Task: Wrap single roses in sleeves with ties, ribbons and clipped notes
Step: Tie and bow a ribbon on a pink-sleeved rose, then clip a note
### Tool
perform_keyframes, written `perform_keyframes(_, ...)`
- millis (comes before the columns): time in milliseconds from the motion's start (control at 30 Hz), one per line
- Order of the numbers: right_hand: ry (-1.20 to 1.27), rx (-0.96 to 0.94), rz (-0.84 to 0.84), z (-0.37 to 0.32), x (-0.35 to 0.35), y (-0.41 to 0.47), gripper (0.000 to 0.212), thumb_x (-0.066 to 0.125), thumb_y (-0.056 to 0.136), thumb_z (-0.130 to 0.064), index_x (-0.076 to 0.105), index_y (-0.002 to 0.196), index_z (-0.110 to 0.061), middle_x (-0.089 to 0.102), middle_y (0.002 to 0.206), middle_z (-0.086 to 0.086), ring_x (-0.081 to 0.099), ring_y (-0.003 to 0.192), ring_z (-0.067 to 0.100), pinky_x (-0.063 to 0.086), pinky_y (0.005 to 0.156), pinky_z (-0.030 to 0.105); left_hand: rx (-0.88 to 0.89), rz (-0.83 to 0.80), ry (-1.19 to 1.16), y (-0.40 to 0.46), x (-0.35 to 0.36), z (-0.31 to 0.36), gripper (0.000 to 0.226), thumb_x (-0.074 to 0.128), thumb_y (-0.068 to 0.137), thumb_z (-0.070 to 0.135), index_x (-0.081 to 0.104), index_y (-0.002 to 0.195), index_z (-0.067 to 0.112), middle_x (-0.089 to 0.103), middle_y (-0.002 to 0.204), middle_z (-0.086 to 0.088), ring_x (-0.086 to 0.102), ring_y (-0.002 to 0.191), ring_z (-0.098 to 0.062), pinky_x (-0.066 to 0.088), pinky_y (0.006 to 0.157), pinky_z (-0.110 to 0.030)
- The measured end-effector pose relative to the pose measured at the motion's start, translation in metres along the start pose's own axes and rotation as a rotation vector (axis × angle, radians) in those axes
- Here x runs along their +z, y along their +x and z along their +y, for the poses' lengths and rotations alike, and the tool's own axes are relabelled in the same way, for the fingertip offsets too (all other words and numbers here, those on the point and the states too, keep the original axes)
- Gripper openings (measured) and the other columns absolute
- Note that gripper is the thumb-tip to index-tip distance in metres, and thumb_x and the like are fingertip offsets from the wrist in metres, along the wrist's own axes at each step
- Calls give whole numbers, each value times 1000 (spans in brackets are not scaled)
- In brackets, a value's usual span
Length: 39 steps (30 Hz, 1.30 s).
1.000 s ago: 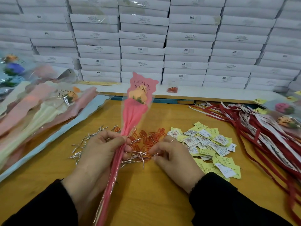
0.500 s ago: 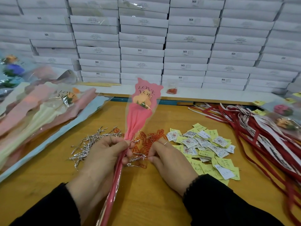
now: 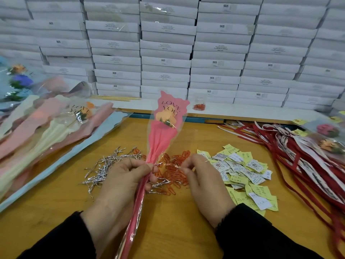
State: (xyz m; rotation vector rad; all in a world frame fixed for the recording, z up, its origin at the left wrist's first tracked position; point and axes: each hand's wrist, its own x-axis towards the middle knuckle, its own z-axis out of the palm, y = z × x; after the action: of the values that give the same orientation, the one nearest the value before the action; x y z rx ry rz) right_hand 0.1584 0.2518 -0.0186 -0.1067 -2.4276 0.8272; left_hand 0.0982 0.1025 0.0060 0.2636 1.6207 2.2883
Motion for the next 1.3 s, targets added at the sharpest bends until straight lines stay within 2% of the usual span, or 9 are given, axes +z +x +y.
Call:
perform_keyframes(133,290,-35,146,-7,-1,-3,16,51,94,-16,50,85,-29,56,74,-10,50,63,4,39,57,19,-7,-17,5,-2,4,-4,7,56,83,-6,54,89,-5,60,56,-12,48,35,-11,41,35,-17)
perform_keyframes(267,450,-86,57,-19,7,-9,14,55,86,-19,58,80,-31,61,72,-11,56,61,2,40,56,9,-29,-50,16,-6,16,-13,12,57,82,-7,54,93,-9,57,50,-13,45,34,-13,40,36,-18)
perform_keyframes(467,325,-46,100,-16,9,-9,9,59,84,-19,62,81,-26,56,71,-15,54,70,3,39,64,12,-23,-53,23,-7,22,-18,6,59,82,-4,53,81,-4,55,49,-14,43,34,-15,38,37,-19)
perform_keyframes(700,239,-34,191,-16,4,-7,12,65,83,-9,64,76,-19,52,79,-13,51,75,2,37,64,11,-19,-73,18,-11,29,-19,7,57,85,-2,53,88,-6,55,49,-14,42,35,-15,37,36,-19)
perform_keyframes(800,242,-17,202,-16,3,-6,14,65,82,-6,64,75,-18,51,77,-13,50,72,0,36,63,9,-40,-92,-15,-11,32,-19,14,58,85,9,54,85,-4,55,50,-14,43,37,-15,38,37,-19)
perform_keyframes(900,260,8,222,-16,1,-6,14,67,80,-3,66,74,-16,50,76,-13,50,70,0,36,61,9,-45,-95,-33,-10,36,-19,20,58,83,17,54,82,-3,54,50,-13,42,36,-14,38,38,-19)
perform_keyframes(1100,393,91,206,-15,-5,-6,19,65,81,2,71,75,-16,55,78,-6,56,71,-1,39,62,6,-54,-68,-51,-8,43,-21,14,48,92,6,55,88,-5,53,49,-13,41,36,-15,35,34,-18)
perform_keyframes(1200,516,165,184,-16,-8,-6,26,65,80,4,68,70,-20,61,78,1,58,64,4,44,61,11,-63,-73,-51,-8,43,-21,17,50,92,10,57,88,-5,52,49,-12,41,38,-15,35,35,-19)
perform_keyframes(1300,510,176,157,-17,-8,-6,31,66,79,2,66,66,-26,61,77,1,59,68,14,47,66,20,-70,-75,-52,-9,41,-21,20,54,91,16,56,88,-4,51,49,-11,40,37,-13,34,35,-18)
